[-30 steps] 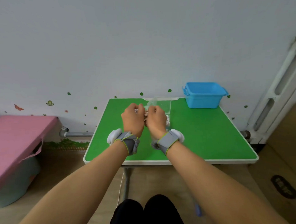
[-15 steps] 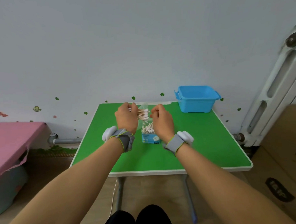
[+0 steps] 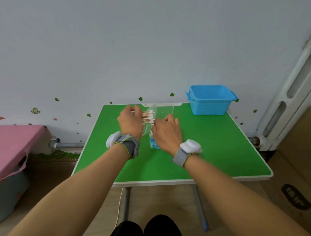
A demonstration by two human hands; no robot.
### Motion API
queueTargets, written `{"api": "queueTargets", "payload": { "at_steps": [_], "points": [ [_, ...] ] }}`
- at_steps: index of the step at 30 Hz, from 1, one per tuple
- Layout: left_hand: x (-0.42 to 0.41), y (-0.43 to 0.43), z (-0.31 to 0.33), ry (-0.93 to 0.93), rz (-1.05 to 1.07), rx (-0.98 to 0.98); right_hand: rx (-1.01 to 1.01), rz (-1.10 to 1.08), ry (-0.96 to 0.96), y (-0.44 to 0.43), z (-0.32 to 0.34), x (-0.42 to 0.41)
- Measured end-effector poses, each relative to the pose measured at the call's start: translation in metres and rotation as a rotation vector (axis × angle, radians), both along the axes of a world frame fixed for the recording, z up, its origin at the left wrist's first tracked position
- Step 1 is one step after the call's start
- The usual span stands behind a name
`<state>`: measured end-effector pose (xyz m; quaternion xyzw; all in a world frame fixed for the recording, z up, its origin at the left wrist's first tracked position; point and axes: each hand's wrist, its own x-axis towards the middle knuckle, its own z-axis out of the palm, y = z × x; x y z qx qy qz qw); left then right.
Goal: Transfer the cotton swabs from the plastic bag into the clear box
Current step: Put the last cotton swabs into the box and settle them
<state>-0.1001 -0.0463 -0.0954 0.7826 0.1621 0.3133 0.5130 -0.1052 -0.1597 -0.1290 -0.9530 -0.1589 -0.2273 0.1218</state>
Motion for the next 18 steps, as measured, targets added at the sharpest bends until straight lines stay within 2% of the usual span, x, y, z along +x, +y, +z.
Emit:
{"api": "queueTargets", "payload": {
  "at_steps": [10, 18],
  "points": [
    [-0.0003, 0.0045, -0.0014, -0.018, -0.017, -0.046, -0.084, -0.03, -0.045, 0.0026, -0.0062, -0.0014],
    [0.0004, 0.0024, -0.005, -0.012, -0.017, -0.044, -0.074, -0.053, 0.0, 0.0046, -0.0055, 0.0014]
  ]
}}
